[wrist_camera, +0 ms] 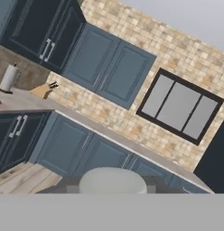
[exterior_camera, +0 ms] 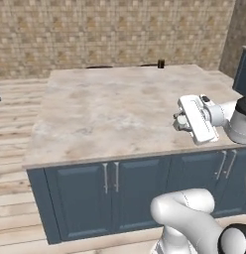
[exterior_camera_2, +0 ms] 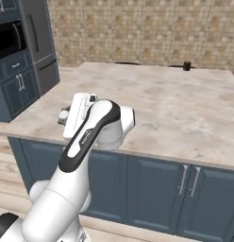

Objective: Pick up the marshmallow and place it in the cup of hot chocolate on the dining counter.

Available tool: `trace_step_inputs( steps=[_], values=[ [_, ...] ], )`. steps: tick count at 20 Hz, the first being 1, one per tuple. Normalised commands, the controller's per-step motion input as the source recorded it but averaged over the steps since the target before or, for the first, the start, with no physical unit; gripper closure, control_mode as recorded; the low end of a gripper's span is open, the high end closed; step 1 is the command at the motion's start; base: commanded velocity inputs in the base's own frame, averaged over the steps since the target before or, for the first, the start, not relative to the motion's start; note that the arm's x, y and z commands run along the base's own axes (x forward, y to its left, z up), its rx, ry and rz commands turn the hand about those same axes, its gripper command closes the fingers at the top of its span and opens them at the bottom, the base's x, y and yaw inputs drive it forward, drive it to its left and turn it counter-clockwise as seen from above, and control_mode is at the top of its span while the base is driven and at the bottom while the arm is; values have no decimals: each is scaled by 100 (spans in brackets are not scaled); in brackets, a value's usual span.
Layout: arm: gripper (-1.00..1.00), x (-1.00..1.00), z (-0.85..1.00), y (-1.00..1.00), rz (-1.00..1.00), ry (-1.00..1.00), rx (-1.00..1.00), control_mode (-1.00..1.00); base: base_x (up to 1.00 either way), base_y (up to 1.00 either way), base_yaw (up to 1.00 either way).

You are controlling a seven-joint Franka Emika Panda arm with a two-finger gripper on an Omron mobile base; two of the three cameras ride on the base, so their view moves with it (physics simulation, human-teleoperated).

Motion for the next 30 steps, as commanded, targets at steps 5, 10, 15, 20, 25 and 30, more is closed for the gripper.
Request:
trace_step_inputs(
  steps=[5, 10, 15, 20, 25, 30],
  values=[
    [100, 0, 0, 0, 0, 0, 0, 100, 0, -100, 12],
    [100, 0, 0, 0, 0, 0, 0, 100, 0, -100, 11],
    [100, 0, 0, 0, 0, 0, 0, 100, 0, -100, 8],
    [100, 0, 0, 0, 0, 0, 0, 100, 0, -100, 4],
    [100, 0, 0, 0, 0, 0, 0, 100, 0, -100, 5],
    [100, 0, 0, 0, 0, 0, 0, 100, 0, -100, 4]
  ],
)
